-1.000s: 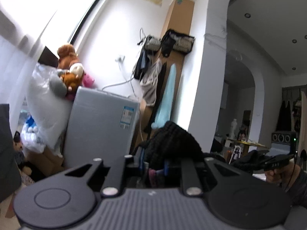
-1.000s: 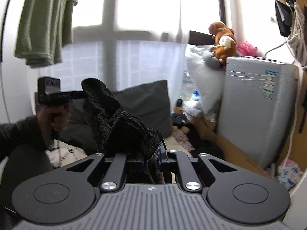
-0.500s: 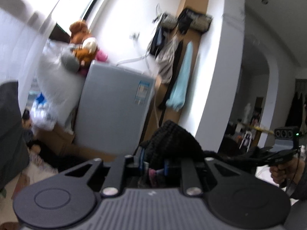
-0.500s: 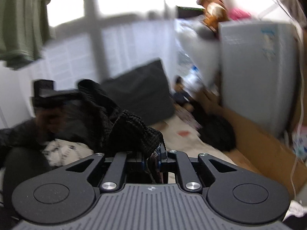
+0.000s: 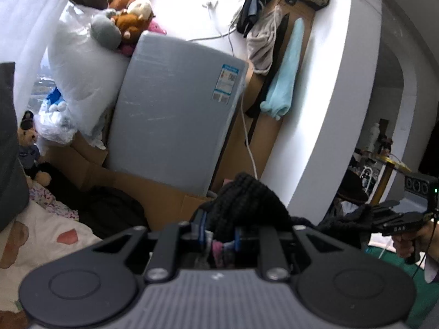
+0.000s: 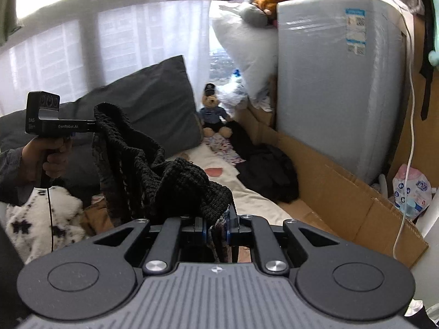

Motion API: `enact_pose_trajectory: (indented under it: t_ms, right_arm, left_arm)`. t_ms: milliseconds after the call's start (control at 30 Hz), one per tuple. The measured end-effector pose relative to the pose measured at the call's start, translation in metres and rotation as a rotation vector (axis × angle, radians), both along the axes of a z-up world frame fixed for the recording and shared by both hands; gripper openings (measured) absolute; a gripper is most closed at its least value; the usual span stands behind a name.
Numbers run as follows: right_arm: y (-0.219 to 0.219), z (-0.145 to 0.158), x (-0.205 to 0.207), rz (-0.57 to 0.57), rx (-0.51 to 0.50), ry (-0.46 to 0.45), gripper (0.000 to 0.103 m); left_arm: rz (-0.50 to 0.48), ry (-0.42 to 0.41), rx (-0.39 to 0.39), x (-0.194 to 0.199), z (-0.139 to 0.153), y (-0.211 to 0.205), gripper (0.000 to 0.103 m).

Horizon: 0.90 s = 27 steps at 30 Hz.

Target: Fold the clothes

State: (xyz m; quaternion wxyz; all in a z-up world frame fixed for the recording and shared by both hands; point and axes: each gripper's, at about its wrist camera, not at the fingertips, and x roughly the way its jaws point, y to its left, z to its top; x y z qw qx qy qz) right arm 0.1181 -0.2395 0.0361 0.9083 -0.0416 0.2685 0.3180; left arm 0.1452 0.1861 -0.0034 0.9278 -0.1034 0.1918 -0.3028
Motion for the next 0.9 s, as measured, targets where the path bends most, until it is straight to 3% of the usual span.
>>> enact_pose_trajectory:
  t_ms: [167, 433, 900]
  right_arm:
    - [-0.008, -0.032, 0.042, -0.054, 0.004, 0.036, 0.012]
    - [-0.013, -0.097, 0.103, -0.127, -0.019, 0.092, 0.012]
    - [-0.035, -0.212, 0.200, -0.212, -0.027, 0.260, 0.013]
  left_arm:
    - [-0.013, 0.033, 0.023, 0.041, -0.025, -0.008, 0.020]
    - [-0.036, 0.125, 0.044, 0.127, -0.093, -0.023, 0.020]
    - [-0.039, 0.314, 0.086, 0.228, -0.210, -0.050, 0.021]
